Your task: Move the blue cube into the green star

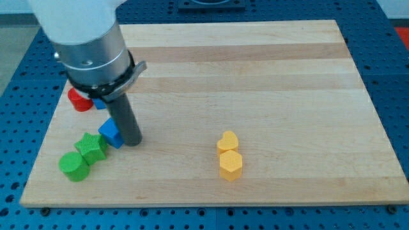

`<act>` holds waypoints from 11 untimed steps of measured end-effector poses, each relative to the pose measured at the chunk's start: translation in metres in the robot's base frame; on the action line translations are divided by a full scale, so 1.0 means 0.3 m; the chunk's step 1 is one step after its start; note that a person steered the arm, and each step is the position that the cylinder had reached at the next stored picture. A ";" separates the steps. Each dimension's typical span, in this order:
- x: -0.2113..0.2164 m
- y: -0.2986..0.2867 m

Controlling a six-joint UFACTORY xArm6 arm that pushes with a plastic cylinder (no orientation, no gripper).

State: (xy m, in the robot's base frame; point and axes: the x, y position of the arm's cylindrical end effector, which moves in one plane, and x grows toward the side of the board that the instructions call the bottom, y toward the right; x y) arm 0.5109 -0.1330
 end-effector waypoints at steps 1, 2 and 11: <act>-0.090 0.115; -0.097 0.105; -0.041 0.578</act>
